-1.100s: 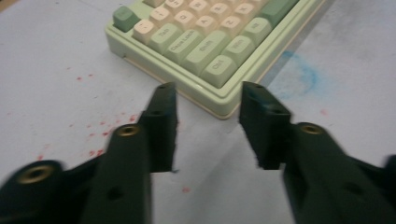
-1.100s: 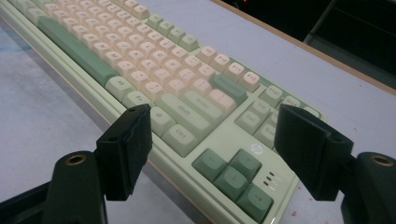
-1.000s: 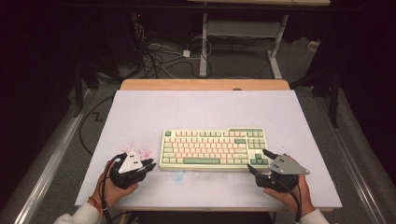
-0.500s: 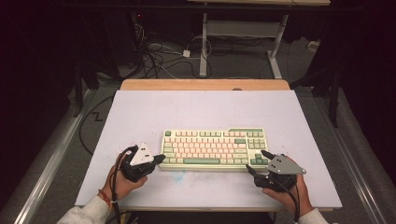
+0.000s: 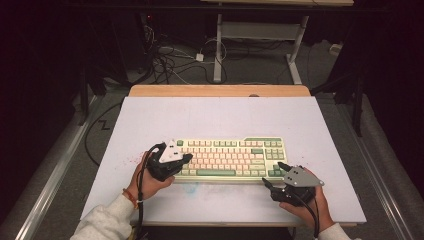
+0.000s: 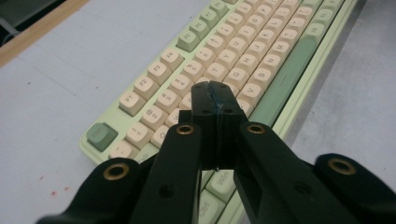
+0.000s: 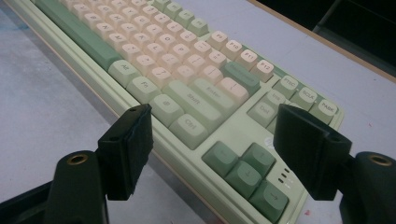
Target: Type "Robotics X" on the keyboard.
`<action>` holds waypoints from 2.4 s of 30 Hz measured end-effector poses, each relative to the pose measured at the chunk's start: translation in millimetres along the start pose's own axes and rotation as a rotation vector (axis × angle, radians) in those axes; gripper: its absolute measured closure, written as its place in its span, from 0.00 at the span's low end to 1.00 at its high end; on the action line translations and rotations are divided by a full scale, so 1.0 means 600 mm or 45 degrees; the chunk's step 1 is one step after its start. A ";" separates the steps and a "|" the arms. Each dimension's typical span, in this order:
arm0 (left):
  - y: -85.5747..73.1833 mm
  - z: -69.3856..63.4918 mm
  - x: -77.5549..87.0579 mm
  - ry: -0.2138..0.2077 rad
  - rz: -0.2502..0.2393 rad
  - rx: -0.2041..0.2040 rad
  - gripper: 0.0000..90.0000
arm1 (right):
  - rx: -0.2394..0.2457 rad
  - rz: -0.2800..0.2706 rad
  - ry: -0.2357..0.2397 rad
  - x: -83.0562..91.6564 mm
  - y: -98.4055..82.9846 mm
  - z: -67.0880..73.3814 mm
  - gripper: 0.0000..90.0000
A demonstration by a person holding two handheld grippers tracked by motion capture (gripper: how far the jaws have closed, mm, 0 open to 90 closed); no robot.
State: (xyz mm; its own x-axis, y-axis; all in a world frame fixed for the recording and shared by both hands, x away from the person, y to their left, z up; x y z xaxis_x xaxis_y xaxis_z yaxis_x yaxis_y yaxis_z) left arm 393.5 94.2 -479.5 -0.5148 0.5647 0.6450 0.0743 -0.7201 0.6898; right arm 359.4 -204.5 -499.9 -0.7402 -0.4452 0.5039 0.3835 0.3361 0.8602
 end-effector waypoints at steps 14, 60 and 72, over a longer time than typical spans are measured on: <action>0.050 0.000 -0.076 -0.082 0.086 -0.077 0.97 | 0.028 0.030 0.016 -0.004 -0.006 0.004 0.32; 0.051 0.004 -0.036 0.007 0.036 -0.180 0.48 | 0.042 0.052 0.035 -0.001 -0.009 0.008 0.32; 0.006 0.014 0.012 0.211 -0.023 -0.167 0.24 | -0.002 0.047 0.067 0.001 -0.004 0.008 0.33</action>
State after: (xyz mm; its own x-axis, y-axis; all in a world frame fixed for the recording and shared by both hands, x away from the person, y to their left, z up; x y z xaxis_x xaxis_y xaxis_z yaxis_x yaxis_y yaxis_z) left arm 397.1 99.2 -469.6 -0.6495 0.5119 0.5622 -0.0426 -0.7627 0.6453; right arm 355.3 -201.6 -502.1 -0.6953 -0.4757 0.5388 0.4108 0.3521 0.8410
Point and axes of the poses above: each handheld gripper's, and its own axes: x roughly backward along the jaws, y roughly out of its top, z roughly to its left, the point moved 8 cm from there along -x, roughly forward along the jaws, and after that the axes turned 14 degrees about -x, right-handed, at the moved point
